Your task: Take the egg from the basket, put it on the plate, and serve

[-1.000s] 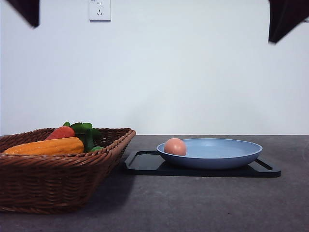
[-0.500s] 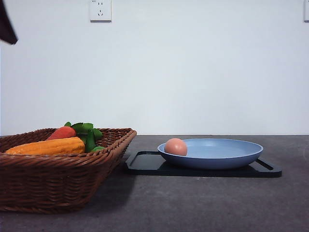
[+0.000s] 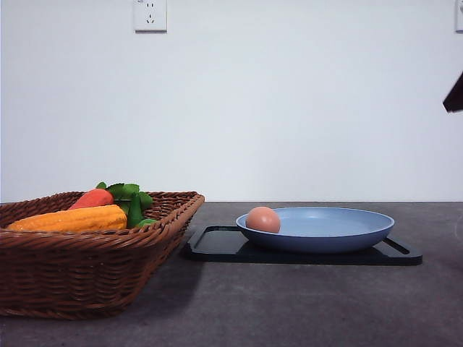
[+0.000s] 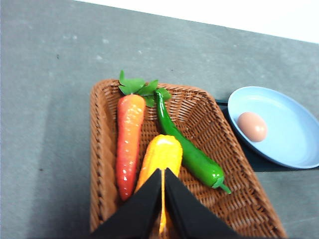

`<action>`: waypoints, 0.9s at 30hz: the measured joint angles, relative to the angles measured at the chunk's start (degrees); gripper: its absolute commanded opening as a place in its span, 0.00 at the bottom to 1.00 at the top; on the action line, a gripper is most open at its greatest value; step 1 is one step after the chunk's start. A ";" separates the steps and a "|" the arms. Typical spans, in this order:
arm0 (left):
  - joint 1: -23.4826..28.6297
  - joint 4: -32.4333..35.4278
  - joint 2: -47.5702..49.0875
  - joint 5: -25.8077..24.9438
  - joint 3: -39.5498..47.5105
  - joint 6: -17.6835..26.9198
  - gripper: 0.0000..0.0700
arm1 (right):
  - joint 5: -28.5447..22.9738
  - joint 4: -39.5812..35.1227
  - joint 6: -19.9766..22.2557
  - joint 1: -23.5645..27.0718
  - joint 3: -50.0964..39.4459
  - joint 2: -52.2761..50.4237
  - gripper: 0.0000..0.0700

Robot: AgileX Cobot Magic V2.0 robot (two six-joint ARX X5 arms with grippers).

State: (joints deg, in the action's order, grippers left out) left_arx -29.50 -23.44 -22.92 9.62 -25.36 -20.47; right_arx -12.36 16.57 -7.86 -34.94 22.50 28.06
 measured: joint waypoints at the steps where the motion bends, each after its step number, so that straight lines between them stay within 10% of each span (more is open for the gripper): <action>1: 0.00 0.00 -0.02 -0.06 0.00 -0.20 0.00 | -0.04 -0.24 -0.22 0.00 0.00 -0.12 0.00; 17: 0.31 -0.94 2.39 1.30 0.00 1.40 0.00 | -0.08 -0.56 -1.02 0.00 0.00 -0.45 0.00; 27: 16.32 8.19 17.79 2.15 5.21 13.28 0.00 | -0.08 -0.56 -1.02 0.00 0.00 -0.45 0.00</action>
State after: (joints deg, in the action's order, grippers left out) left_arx -13.18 -15.25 -5.13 11.77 -20.16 -7.19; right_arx -12.45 16.01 -8.88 -34.94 22.50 27.62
